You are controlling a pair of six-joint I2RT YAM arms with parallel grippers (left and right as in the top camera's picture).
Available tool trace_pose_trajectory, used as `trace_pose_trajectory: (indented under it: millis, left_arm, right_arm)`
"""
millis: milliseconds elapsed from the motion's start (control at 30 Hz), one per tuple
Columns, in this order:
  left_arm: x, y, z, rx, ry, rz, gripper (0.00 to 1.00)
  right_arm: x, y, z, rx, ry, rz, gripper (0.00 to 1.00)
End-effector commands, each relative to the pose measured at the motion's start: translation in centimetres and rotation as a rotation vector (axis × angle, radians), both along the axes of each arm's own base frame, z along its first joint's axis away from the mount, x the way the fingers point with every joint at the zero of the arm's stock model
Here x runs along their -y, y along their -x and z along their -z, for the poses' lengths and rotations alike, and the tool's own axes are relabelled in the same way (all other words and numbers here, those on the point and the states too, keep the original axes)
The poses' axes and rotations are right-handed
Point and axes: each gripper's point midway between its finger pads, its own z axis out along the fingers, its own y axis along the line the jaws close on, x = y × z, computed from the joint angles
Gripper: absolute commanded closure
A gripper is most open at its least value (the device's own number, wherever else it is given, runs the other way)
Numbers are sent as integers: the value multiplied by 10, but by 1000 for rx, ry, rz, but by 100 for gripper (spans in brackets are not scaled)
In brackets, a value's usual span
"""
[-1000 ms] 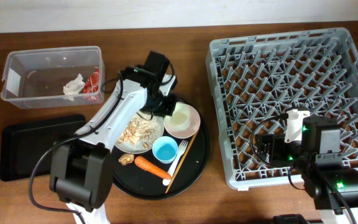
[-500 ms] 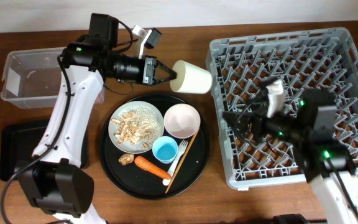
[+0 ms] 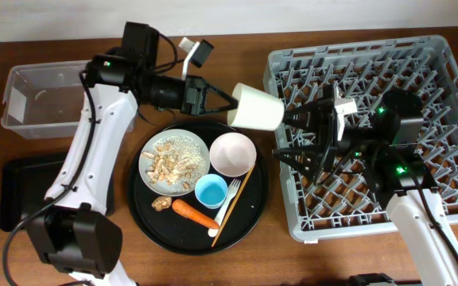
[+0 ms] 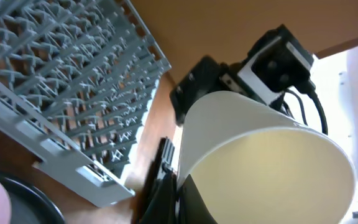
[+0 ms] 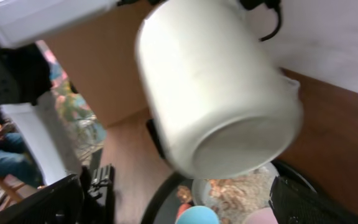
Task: Sort waste into correct bins and load items into the dishwasher rack
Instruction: 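Hand the white cup from the left gripper to the right gripper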
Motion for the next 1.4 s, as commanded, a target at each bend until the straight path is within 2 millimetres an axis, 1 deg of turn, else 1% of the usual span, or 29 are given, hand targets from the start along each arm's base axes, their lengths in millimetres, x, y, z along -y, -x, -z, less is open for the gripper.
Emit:
trace_pose_trajectory:
  millis: [0,167,333,400,500,633,667,733,800,1033,1133,1200,1267,1367]
  left_arm:
    - [12,12,-10,1,45,53,100]
    - [19,20,-10,-13,45,78,100]
    - [20,22,-9,-25,37,79,100]
    - [19,21,-5,-24,15,71,100]
    - [18,20,-1,-25,-8,63,100]
    - [19,20,-1,-24,-8,64,100]
    - [19,20,-1,-24,-8,64,100]
    - [19,20,-1,-24,-8,64,100]
    - [19,20,-1,-23,-8,64,100]
    - [19,20,-1,-24,-8,64,100]
    - [19,20,-1,-24,-8,64,100]
    - [19,20,-1,-24,-8,64,100]
    - [19,20,-1,-24,-8,64,100]
    - [19,20,-1,-24,-8,64,100]
  right_arm:
    - [3,-16,2,20,31,84,1]
    - [7,-28,5,26,53,155,1]
    - [7,-32,-8,121,41,158,1]
    - [6,-28,-14,157,30,131,1]
    - [1,-15,-26,226,3,43,1]
    - [-1,-6,-27,231,-9,-9,0]
    - [-2,-3,-27,231,-13,-27,2]
    - [-3,1,-28,228,-18,-49,8]
    - [-3,1,-26,217,-18,-52,11]
    - [-3,1,-25,207,-18,-51,17]
    - [-3,1,-25,207,-18,-51,26]
    - [-3,1,-25,207,-18,-51,30]
    - [-3,1,-25,207,-18,-51,36]
    - [-3,1,-25,207,-18,-51,38]
